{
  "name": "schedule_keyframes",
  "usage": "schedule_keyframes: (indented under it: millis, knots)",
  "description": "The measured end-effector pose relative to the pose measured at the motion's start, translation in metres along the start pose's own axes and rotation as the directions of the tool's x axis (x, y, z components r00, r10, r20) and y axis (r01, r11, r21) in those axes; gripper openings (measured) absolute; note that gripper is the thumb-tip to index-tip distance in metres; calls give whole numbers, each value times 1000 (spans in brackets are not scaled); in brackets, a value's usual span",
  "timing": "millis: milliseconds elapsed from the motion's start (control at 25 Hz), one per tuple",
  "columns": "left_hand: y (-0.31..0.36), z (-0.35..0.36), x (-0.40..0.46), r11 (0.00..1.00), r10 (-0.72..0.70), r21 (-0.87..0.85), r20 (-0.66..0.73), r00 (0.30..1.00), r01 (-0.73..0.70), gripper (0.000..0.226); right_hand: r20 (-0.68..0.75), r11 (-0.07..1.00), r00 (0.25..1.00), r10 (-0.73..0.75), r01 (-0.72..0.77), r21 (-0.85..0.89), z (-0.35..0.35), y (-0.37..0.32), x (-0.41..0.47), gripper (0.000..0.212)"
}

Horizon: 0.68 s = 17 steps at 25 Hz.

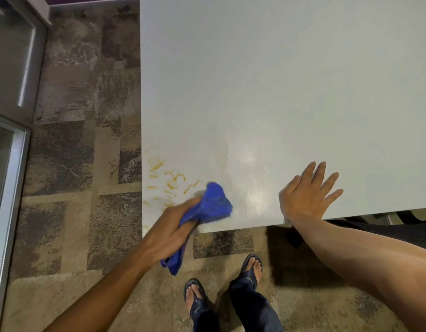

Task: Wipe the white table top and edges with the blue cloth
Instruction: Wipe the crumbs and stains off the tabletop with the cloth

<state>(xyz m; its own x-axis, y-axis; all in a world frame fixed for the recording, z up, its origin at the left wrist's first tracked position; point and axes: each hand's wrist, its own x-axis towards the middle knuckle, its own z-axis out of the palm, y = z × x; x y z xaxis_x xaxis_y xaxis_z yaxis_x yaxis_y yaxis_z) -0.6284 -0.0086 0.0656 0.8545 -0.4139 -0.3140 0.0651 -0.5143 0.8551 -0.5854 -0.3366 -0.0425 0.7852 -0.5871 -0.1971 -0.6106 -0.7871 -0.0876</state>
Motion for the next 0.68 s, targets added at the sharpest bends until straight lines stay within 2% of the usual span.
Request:
schedule_keyframes:
  millis: [80,160,240,400,520,600,680]
  knots:
    - [-3,-20,7,1000,-9,16,-192,981,12,52,0,1000,1000,-4,4,0,0,0,0,65]
    - [-12,-46,22,998,18,67,-356,934,6,51,-4,1000,1000,-9,9,3,1,0,0,65]
    - [-25,-73,43,991,54,131,-448,892,6,50,-8,1000,1000,-5,5,0,0,1,0,64]
    - [-58,-108,76,968,54,240,-485,873,73,55,-5,1000,1000,-16,16,8,0,1,0,65]
    - [-85,-120,93,961,-24,234,-458,888,147,51,-13,1000,1000,-18,18,4,1,1,0,65]
    - [-95,-120,101,958,5,261,-433,902,120,41,-19,1000,1000,-10,11,6,2,2,0,65]
    - [-103,-113,105,938,47,334,-390,920,93,49,-25,1000,1000,-15,16,3,3,1,2,65]
